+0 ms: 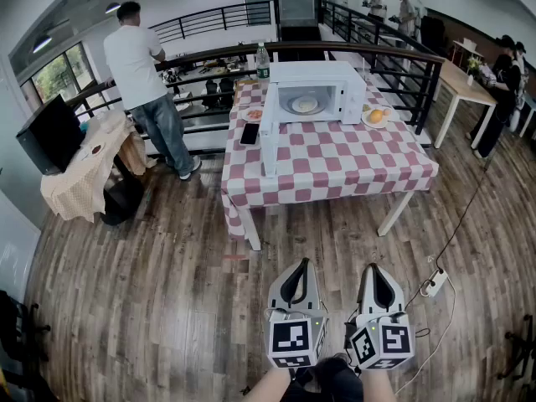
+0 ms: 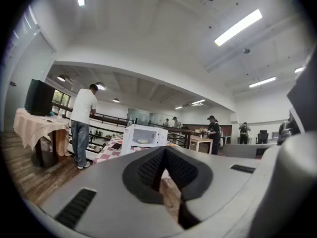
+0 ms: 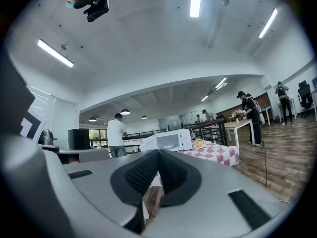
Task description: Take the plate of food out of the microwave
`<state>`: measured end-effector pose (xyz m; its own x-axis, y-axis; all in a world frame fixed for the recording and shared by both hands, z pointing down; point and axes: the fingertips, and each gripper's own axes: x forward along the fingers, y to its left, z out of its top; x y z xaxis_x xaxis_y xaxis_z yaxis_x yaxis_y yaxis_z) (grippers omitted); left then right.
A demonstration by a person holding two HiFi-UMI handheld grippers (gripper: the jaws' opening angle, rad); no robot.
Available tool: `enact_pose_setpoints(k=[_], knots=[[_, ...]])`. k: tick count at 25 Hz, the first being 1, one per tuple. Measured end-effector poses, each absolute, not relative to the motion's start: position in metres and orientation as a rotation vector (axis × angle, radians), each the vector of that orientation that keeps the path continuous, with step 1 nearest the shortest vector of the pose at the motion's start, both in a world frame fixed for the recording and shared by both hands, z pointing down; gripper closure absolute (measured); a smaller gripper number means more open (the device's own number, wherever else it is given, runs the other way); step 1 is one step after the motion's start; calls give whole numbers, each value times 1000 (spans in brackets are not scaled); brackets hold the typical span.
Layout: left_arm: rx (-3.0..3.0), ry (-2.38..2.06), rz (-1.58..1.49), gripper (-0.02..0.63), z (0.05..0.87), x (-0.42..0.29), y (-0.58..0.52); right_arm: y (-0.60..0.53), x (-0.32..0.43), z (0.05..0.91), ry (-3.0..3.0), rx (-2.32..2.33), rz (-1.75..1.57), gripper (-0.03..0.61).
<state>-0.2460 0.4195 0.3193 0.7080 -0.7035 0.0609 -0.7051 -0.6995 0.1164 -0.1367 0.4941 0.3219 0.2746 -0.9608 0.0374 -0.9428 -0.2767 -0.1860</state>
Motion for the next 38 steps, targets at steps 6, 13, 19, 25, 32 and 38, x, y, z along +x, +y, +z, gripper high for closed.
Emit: enact_pose_setpoints(k=[6,13,19,25,32,38], knots=[[2784,-1157,12,604,318,-250,415,489,-142,323,1816,-2396,-231,588],[2778,-1157,8,605,318,-254,406,481,-145,320,1823,-2398,-215,588],[2792,-1151,15,605,320,-264,400,473,-158,316,1819,-2369,-201,588],[2773,-1142,27,606,325,-273,395,470,-169,319,1817,-2352,-211,588],[2749,-1187,49,606,333,-273,379,456,-163,324,1830,-2346,-243,588],[2724,-1221,68,606,340,-259,359,430,-144,330,1848,-2311,-259,588]])
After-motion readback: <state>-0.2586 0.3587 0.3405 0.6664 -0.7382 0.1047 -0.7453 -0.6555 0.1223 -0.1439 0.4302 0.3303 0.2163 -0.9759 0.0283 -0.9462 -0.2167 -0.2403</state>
